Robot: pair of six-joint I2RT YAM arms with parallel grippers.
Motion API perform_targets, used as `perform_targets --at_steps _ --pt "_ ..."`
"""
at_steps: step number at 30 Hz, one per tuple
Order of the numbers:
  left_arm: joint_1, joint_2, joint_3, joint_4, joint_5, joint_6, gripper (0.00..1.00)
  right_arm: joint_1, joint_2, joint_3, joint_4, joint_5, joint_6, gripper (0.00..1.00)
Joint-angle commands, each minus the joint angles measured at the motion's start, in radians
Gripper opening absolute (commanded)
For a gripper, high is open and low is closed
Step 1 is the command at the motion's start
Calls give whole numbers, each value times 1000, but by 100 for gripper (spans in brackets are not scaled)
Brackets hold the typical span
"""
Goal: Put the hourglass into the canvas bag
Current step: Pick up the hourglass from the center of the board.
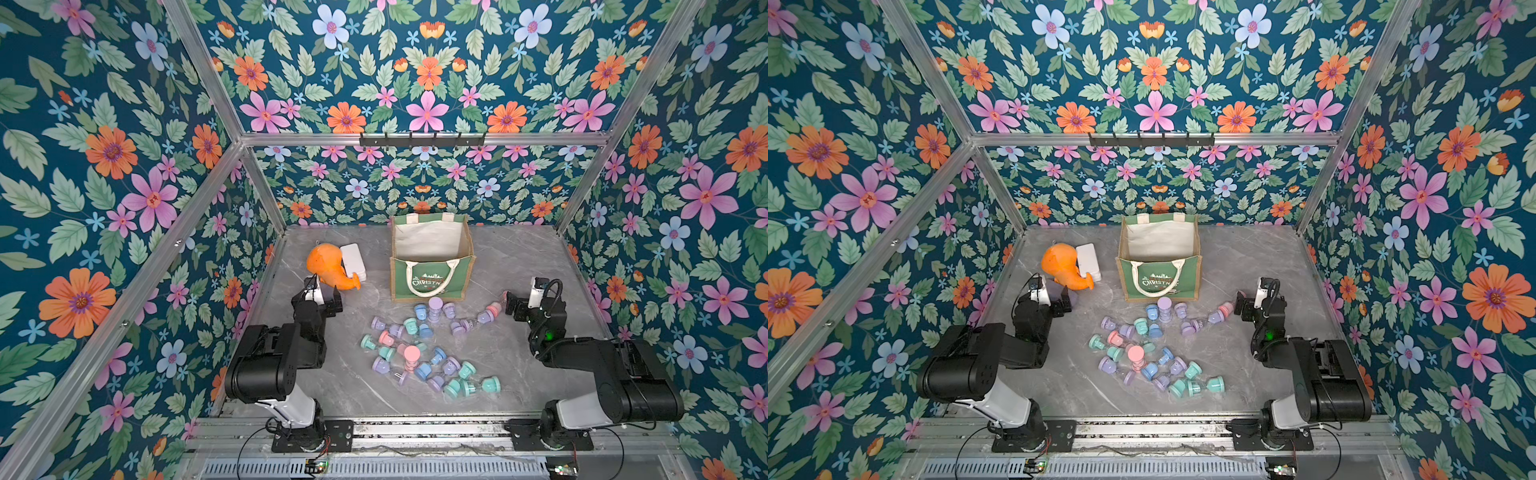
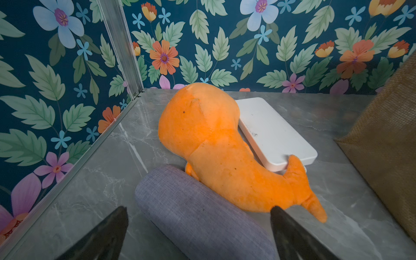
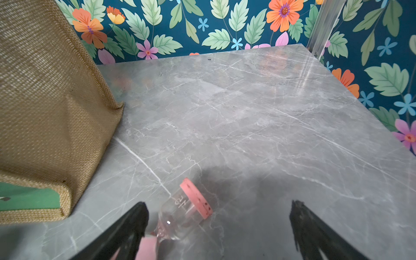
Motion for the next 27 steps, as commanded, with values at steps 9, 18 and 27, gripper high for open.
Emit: perform_targets --at_steps 9,18,27 --pt "0 -2 1 2 8 1 100 1 0 5 32 10 -7 99" --pt "0 -85 1 -56 14 2 100 0 -96 -31 24 3 -7 99" --pt "1 -361 91 -383 69 -89 100 0 -527 66 -481 97 154 99"
